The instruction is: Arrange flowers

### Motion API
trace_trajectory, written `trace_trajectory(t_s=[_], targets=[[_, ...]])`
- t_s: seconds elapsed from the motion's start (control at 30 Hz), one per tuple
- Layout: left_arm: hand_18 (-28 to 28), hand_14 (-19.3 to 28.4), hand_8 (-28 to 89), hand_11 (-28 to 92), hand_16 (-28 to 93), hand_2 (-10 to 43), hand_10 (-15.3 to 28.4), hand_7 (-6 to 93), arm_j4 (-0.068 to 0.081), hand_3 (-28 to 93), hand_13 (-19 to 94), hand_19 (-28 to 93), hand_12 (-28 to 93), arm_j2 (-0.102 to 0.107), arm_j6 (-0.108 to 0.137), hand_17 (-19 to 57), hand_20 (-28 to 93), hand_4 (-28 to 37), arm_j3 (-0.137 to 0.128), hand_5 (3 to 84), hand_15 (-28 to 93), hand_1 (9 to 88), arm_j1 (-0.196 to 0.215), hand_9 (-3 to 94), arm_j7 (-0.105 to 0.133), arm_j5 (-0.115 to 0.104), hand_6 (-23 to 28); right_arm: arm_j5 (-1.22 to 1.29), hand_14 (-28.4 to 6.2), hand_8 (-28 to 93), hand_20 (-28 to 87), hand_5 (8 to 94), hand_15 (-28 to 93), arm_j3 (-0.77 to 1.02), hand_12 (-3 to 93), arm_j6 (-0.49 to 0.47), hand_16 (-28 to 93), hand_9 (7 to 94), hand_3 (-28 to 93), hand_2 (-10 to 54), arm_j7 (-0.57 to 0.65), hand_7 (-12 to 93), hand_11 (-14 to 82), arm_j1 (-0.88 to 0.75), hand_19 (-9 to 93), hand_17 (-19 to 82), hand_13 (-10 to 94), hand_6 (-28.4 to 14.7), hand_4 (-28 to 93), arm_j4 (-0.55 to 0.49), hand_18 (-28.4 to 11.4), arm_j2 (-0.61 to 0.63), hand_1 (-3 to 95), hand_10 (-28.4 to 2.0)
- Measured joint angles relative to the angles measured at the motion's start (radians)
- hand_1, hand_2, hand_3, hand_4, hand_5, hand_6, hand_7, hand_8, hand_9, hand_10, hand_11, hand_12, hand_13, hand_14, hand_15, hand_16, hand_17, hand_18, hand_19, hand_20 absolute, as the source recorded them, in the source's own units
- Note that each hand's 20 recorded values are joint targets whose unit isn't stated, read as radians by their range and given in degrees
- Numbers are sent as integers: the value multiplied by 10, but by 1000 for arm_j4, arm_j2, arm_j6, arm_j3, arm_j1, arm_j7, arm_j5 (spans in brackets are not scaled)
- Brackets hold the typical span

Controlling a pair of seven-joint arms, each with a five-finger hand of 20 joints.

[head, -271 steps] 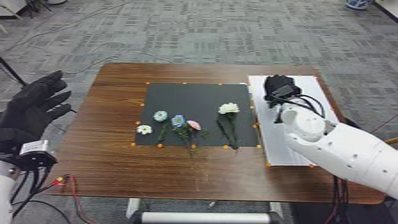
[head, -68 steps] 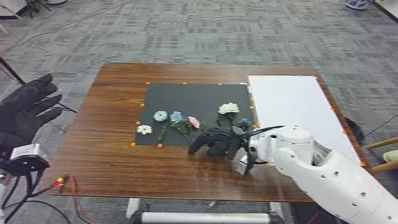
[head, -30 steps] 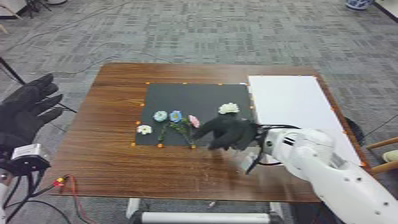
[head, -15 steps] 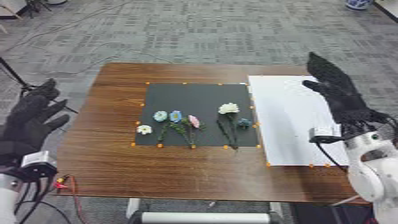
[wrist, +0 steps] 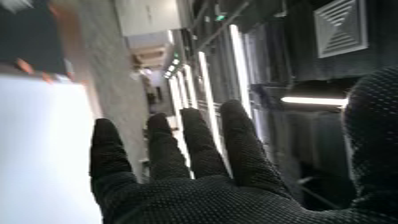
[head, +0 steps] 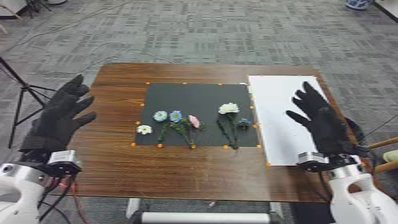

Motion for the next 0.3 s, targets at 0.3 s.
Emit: trace_trajectory(t_s=[0.3], targets=[[189,101,-80,110,-8,-69,70,195,16,650,7,356,294,-7,32,-154,78,-283,72,133,348,249,-42,94,15,34,7,87,-121,-50,105,231,-35,-51,256,104,361,219,812,-95,-72,41,-29,-19,341,-95,108,-44,-276,-41,-214,33,136,-111]])
